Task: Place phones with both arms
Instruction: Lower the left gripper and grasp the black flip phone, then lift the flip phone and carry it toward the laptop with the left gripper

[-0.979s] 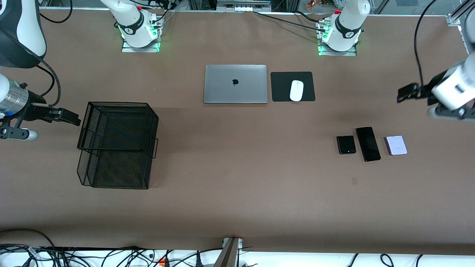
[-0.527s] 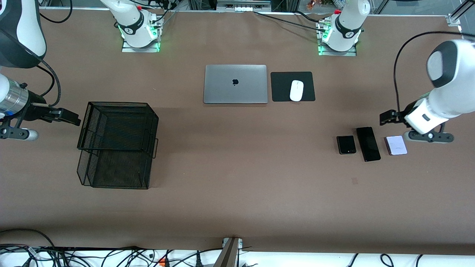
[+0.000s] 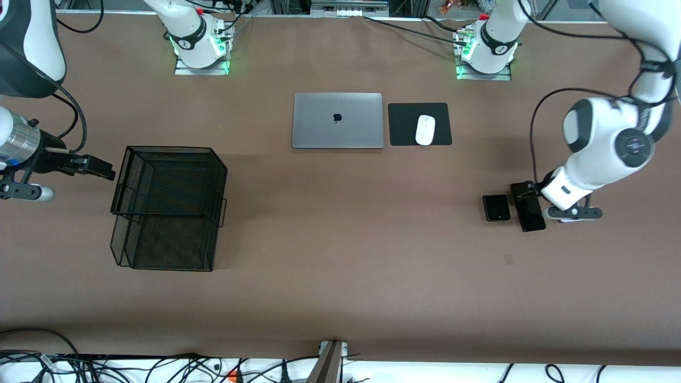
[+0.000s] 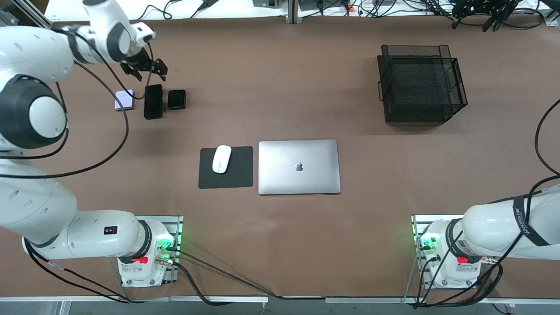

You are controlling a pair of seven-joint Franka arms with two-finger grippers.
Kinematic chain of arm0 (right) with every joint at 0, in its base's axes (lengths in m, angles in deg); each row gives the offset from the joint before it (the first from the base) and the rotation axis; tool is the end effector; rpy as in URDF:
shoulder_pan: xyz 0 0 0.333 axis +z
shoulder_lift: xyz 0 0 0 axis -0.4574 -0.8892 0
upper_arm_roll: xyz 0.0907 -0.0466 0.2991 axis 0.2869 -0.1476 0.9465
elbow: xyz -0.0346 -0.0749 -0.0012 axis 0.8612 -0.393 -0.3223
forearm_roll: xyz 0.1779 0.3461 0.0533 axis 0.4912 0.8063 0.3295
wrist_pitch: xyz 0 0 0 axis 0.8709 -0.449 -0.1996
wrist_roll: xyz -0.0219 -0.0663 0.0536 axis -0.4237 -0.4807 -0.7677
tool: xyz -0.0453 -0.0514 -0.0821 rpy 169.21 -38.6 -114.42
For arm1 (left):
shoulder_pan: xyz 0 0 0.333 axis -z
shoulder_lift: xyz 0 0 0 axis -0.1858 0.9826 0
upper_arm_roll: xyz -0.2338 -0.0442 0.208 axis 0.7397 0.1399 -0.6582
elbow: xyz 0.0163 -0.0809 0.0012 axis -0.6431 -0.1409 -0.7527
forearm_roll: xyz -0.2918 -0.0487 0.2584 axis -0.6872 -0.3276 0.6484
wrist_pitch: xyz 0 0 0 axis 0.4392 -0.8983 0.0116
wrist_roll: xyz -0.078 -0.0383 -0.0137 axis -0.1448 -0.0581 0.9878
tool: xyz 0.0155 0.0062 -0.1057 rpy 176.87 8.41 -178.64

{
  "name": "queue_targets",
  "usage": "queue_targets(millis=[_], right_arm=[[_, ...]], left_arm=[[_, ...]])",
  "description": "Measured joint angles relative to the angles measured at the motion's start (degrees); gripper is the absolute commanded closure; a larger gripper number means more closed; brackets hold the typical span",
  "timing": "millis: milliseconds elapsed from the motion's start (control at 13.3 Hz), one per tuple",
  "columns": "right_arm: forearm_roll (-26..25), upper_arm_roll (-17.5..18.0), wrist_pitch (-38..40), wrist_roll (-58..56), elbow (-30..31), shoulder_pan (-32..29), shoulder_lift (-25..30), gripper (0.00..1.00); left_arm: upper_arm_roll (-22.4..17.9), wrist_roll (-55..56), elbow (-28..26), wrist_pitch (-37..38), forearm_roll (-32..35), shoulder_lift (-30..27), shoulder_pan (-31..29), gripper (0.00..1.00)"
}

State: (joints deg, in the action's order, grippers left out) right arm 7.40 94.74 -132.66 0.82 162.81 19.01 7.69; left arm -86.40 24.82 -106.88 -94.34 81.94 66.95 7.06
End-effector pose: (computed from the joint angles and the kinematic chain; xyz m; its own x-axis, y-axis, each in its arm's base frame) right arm 0.6171 -0.0161 0.5080 0.9920 -0.1168 -0.0474 -0.1175 -0.9930 -0.0137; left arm 0.5876 0.0125 0.2790 0.9997 0.0095 -0.0210 0.0094 -0.9999 -0.0036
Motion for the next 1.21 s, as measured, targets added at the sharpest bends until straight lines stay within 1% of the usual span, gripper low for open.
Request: queue_targets(millis=[301,527,678,1205], right_arm=[[0.0,0.0,0.0,0.0,0.0,0.0,0.0,0.00],[0.0,0.0,0.0,0.0,0.0,0.0,0.0,0.00],[0.0,0.0,0.0,0.0,0.0,0.0,0.0,0.00],[0.0,0.0,0.0,0.0,0.0,0.0,0.0,0.00]], left_arm=[[0.3,4.2,-5.0,-10.6,0.0,3.5,0.8,0.00],[0.4,9.0,-7.9,-14.7,0.0,4.0,2.5,0.00],[0.4,10.8,-8.4,-16.6,0.0,4.7,3.6,0.00],[0.3,13.9,-8.6,-22.7,0.0,8.9,3.8,0.00]])
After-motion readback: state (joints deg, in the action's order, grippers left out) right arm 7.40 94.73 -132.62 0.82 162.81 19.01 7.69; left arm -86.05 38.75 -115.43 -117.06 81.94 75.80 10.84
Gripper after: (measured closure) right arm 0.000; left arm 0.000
